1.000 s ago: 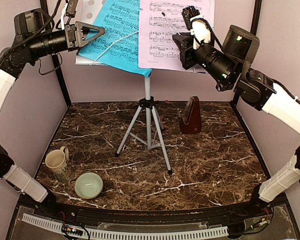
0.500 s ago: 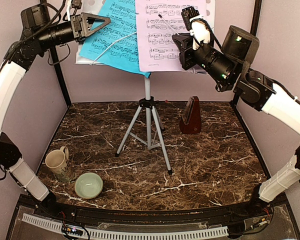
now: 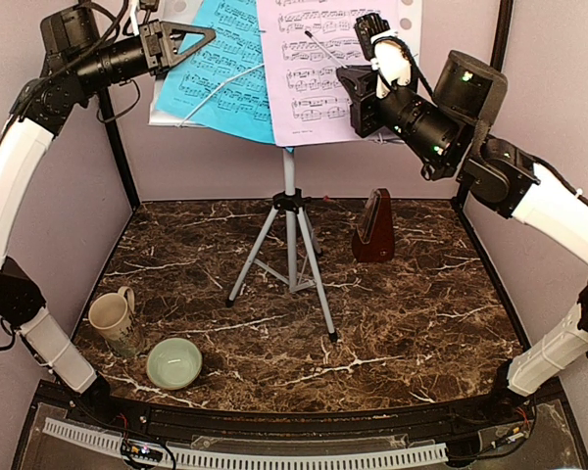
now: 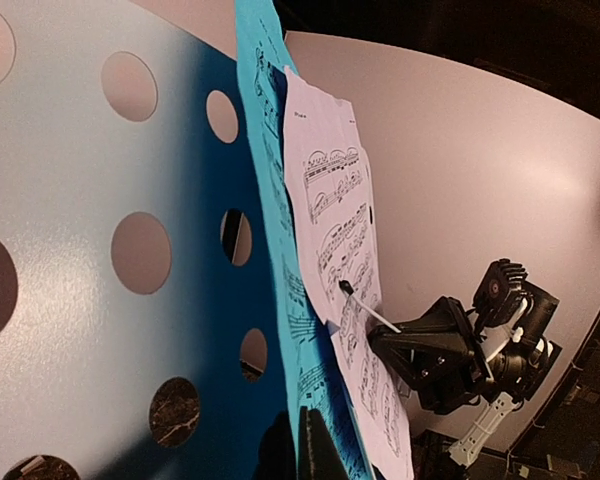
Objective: Set up the instrument practice props
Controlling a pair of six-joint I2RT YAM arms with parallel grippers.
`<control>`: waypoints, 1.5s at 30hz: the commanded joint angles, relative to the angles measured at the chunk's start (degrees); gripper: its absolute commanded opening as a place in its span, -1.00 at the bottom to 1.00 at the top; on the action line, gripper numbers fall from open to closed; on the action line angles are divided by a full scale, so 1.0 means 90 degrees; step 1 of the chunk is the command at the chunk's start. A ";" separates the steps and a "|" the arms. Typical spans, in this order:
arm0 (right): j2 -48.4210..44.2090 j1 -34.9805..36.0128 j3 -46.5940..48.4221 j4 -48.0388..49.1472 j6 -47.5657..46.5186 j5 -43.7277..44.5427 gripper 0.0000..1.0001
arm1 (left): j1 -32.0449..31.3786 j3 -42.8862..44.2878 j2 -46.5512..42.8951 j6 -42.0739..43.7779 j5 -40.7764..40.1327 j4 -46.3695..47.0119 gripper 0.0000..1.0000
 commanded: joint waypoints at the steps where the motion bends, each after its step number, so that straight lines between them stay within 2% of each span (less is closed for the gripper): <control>1: 0.0010 -0.0048 -0.0085 0.0343 -0.0027 0.0226 -0.96 | 0.0048 -0.0533 -0.0475 0.0374 -0.0580 0.0359 -1.00; 6: 0.0031 -0.0059 -0.0121 0.0442 -0.0006 0.0368 -1.00 | 0.0053 -0.2114 -0.1480 0.0562 -0.1229 0.1480 -1.00; 9: 0.0039 -0.0058 -0.0136 0.0513 -0.0004 0.0490 -1.00 | 0.0047 -0.2540 -0.1764 0.0658 -0.1510 0.1708 -1.00; 19: 0.0031 -0.0058 -0.0307 0.0974 0.0084 0.1162 -1.00 | 0.0050 -0.3262 -0.2125 0.0606 -0.1965 0.2282 -1.00; 33: 0.0020 -0.0058 -0.0455 0.1337 0.0214 0.1210 -1.00 | 0.0045 -0.4285 -0.2672 0.0384 -0.2547 0.3144 -1.00; 45: 0.0010 -0.0058 -0.0453 0.1303 0.0203 0.1070 -1.00 | 0.0049 -0.4073 -0.2511 0.0609 -0.2545 0.3071 -1.00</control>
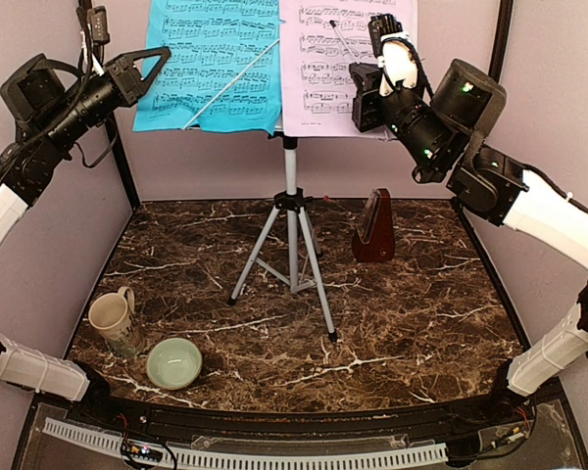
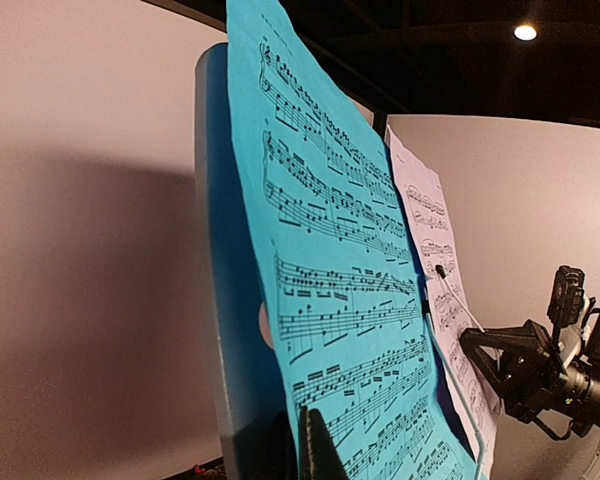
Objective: Set up the instrument practice props
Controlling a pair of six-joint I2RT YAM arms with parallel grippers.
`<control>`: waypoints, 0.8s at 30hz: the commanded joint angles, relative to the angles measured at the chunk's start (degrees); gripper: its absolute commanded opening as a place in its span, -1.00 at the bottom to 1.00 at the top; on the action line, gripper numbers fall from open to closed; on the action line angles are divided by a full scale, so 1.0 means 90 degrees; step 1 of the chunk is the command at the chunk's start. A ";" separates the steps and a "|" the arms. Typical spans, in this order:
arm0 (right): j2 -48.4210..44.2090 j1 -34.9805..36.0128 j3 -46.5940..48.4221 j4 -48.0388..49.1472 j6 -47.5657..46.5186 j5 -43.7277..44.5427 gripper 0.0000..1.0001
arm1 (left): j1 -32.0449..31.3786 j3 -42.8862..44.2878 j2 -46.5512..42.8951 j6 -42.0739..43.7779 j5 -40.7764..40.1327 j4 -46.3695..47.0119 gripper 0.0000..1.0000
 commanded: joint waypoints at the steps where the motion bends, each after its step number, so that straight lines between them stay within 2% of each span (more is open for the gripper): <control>1: -0.0012 -0.0036 -0.0038 0.0221 0.0028 0.0179 -1.00 | 0.0040 0.0234 0.0051 0.0210 -0.0196 0.0127 -1.00; 15: -0.0041 -0.0036 -0.0031 0.0216 -0.0008 0.0186 -1.00 | 0.0041 0.0198 0.0013 0.0464 -0.0310 0.0195 -1.00; 16: -0.0048 -0.0036 -0.0039 0.0217 -0.0011 0.0175 -0.98 | 0.0040 0.0173 -0.0012 0.0464 -0.0314 0.0200 -0.91; 19: -0.0060 -0.0035 -0.0043 0.0219 0.0001 0.0129 -0.71 | 0.0040 0.0100 -0.0107 0.0458 -0.0334 0.0200 -0.43; 20: -0.0068 -0.0036 -0.0030 0.0214 -0.0006 0.0100 -0.64 | 0.0042 0.0098 -0.0131 0.0461 -0.0348 0.0186 -0.33; 24: -0.0097 -0.0036 -0.0013 0.0176 0.0017 -0.0030 -0.54 | 0.0037 0.0065 -0.0267 0.0476 -0.0422 0.0069 -0.18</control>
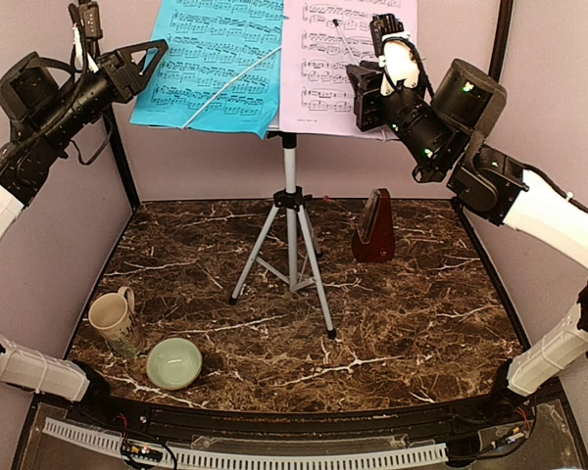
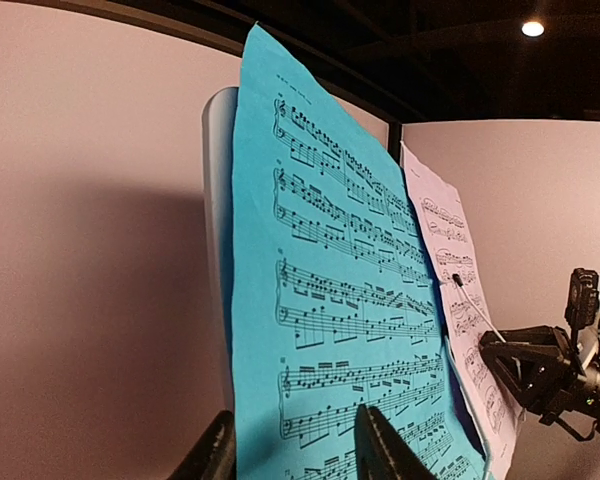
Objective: Set up the instrument practice props
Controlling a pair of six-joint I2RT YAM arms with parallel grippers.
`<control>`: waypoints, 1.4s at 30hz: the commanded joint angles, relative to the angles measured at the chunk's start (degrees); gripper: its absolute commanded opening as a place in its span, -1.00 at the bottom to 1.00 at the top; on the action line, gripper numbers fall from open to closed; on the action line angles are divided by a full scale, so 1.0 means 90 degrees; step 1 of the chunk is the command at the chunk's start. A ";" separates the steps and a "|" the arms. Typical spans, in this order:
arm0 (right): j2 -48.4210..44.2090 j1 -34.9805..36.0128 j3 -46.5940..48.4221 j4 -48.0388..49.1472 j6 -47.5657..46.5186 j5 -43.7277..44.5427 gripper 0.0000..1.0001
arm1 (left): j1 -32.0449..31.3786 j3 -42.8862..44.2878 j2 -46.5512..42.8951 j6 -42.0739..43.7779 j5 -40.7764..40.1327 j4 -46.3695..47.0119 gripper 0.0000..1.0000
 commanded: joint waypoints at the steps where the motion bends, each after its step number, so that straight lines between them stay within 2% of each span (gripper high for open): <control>1: -0.0104 -0.0026 -0.0007 0.0159 0.0024 -0.0030 -0.52 | 0.0036 -0.0078 -0.0289 0.0055 -0.0166 -0.0005 -0.17; 4: -0.0104 -0.0026 0.0029 0.0156 0.0034 -0.0051 -0.44 | 0.0034 -0.0181 -0.0423 0.0079 -0.0249 -0.0047 -0.10; 8: -0.0135 -0.0026 0.0059 0.0149 0.0040 -0.0119 -0.25 | 0.0034 -0.0254 -0.0611 0.0225 -0.0383 -0.0195 0.05; 13: -0.0180 -0.0026 0.0075 0.0101 0.0058 -0.0238 -0.17 | 0.0028 0.0365 -0.0529 0.0698 0.0033 -0.1080 0.14; 19: -0.0142 -0.0021 0.0118 0.0062 0.0054 -0.0216 -0.18 | -0.0224 0.1165 -0.0202 0.1414 0.0368 -0.2298 0.01; 23: -0.0085 -0.0021 0.0134 0.0078 0.0043 -0.0107 -0.24 | -0.1552 0.1998 0.0346 0.2476 -0.0732 -0.3225 -0.01; 25: -0.0066 -0.0026 0.0131 0.0097 0.0023 -0.0062 -0.28 | -0.1976 0.2427 0.0707 0.2749 -0.1095 -0.3637 -0.03; 31: -0.0056 -0.0025 0.0126 0.0159 -0.0005 0.0002 -0.38 | -0.3143 0.3171 0.1501 0.3539 -0.2472 -0.3874 -0.12; 35: -0.0066 -0.0026 0.0124 0.0158 -0.0026 0.0034 -0.41 | -0.3445 0.3477 0.1925 0.3756 -0.3220 -0.3783 -0.14; 42: -0.0068 -0.0026 0.0081 0.0230 -0.0062 0.0063 -0.45 | -0.3594 0.3499 0.2129 0.3969 -0.3938 -0.3360 -0.22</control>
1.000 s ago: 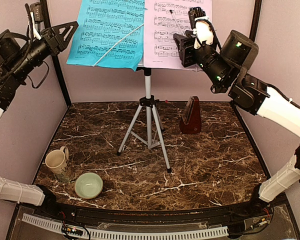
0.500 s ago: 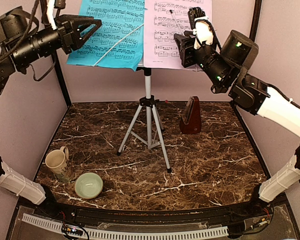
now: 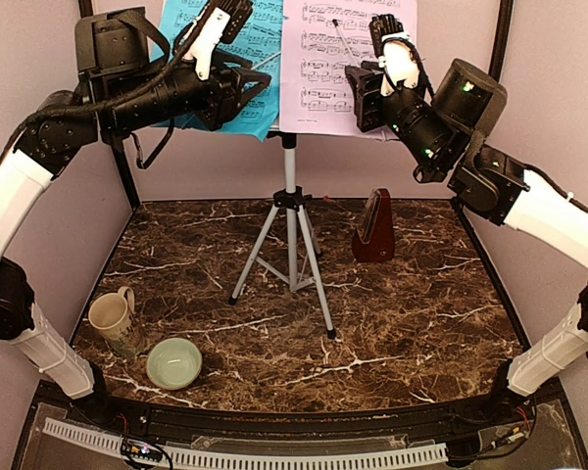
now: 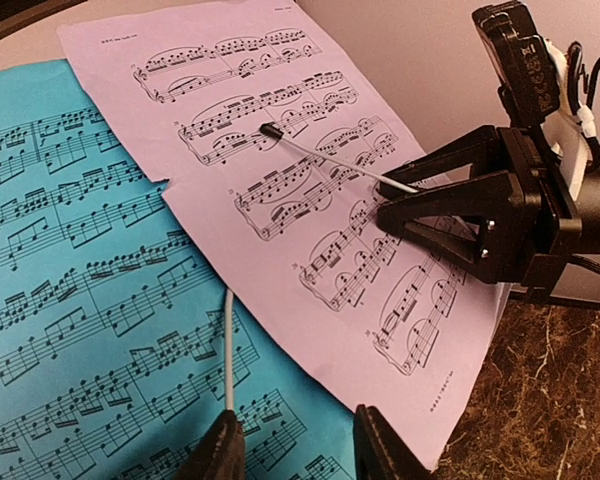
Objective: Set up the instrument practice props
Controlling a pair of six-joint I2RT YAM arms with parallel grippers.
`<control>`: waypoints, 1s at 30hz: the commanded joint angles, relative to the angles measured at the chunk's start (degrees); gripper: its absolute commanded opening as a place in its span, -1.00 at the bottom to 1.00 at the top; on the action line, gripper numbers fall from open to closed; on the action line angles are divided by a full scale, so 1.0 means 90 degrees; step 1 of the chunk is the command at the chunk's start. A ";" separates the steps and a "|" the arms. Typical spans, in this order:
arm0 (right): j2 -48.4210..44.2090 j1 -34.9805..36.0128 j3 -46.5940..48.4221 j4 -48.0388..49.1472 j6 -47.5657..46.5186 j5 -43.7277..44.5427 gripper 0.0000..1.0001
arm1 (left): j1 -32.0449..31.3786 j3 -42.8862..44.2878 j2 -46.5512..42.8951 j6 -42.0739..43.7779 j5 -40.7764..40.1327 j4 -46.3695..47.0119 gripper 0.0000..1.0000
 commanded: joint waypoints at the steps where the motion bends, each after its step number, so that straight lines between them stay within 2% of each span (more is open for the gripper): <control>1: -0.0051 -0.0024 0.0066 0.0299 -0.0052 0.0089 -0.45 | -0.0044 0.0232 -0.0013 0.0342 -0.0828 0.0256 -0.23; 13: -0.0081 -0.0024 0.0031 0.0346 -0.0072 0.0094 -0.51 | -0.0109 0.0441 0.0300 0.0645 -0.1348 0.0135 -0.25; 19: -0.0089 -0.0024 -0.0004 0.0375 -0.0100 0.0136 -0.60 | -0.0133 0.0334 0.0194 0.0652 -0.1577 0.0381 -0.49; 26: -0.0098 -0.0024 -0.0008 0.0385 -0.0111 0.0207 -0.84 | -0.0133 -0.0317 -0.0258 0.0704 -0.1903 0.1301 -0.87; 30: -0.0114 -0.0024 -0.0028 0.0391 -0.0113 0.0235 -0.93 | -0.0133 -0.0538 -0.0396 0.0730 -0.2047 0.1588 -0.95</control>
